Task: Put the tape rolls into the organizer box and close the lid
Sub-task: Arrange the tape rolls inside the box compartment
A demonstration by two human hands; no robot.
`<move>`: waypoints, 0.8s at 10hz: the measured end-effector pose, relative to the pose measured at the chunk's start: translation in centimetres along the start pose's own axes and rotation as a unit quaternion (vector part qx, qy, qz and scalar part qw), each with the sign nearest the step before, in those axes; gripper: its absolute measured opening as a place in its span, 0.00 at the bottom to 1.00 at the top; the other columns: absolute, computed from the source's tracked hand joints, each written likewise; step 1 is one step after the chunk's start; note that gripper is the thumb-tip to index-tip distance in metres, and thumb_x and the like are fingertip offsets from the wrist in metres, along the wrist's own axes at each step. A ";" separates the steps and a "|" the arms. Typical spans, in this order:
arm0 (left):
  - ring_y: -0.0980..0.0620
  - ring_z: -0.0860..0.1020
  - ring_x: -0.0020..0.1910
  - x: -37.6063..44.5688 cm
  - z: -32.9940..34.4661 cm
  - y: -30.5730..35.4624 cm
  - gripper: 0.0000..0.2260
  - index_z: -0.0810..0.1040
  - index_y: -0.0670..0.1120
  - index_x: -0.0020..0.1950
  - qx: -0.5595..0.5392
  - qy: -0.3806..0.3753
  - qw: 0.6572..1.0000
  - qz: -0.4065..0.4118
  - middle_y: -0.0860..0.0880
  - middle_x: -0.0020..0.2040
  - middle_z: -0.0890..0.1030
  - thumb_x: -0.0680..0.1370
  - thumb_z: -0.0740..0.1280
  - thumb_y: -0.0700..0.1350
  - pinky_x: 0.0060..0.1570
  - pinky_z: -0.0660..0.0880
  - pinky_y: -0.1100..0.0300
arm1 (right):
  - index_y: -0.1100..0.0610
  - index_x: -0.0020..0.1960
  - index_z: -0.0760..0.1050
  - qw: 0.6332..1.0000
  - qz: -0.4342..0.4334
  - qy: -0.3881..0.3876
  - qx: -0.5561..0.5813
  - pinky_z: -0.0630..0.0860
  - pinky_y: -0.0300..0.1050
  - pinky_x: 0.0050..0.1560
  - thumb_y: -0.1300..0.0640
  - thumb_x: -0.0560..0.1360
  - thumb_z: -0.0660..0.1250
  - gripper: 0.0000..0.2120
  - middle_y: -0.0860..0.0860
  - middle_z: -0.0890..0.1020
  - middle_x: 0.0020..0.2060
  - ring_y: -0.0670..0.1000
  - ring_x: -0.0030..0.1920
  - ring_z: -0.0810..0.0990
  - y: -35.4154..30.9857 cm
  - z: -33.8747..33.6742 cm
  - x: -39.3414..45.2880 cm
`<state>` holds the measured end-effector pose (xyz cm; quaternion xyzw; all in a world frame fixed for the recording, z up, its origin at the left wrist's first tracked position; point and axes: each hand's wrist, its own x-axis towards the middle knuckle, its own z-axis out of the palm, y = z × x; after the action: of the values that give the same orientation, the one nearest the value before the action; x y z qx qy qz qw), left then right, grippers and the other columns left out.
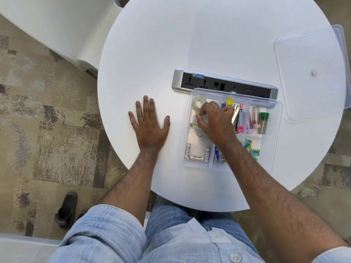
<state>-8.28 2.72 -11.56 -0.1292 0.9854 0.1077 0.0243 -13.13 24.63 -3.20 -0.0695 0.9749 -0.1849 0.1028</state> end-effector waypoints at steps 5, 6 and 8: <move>0.44 0.51 0.86 0.0 0.2 -0.1 0.36 0.52 0.46 0.85 -0.003 0.007 1.000 0.001 0.48 0.86 0.53 0.83 0.53 0.65 0.81 0.51 0.35 | 0.50 0.47 0.79 0.983 -0.024 -0.052 -0.177 0.57 0.53 0.54 0.57 0.73 0.74 0.06 0.46 0.85 0.40 0.54 0.50 0.78 0.5 -2.4 -0.3; 0.44 0.51 0.86 0.0 0.3 -0.2 0.36 0.52 0.46 0.85 0.001 0.011 1.000 0.001 0.49 0.86 0.53 0.83 0.53 0.65 0.81 0.51 0.35 | 0.50 0.47 0.81 0.977 -0.021 -0.061 -0.204 0.58 0.55 0.56 0.58 0.71 0.77 0.08 0.47 0.86 0.36 0.55 0.49 0.79 0.0 -2.2 -0.4; 0.44 0.51 0.86 0.1 0.8 -0.4 0.36 0.51 0.47 0.85 0.005 0.023 1.000 0.005 0.49 0.86 0.52 0.83 0.51 0.65 0.81 0.51 0.35 | 0.49 0.48 0.83 0.981 -0.040 -0.072 -0.176 0.66 0.58 0.58 0.62 0.68 0.79 0.12 0.49 0.85 0.35 0.55 0.45 0.80 -0.4 -1.4 0.0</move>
<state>-8.24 2.52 -12.40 -0.1270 0.9868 0.1002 0.0021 -13.45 24.76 -1.75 -0.1386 0.9786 -0.0086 0.1516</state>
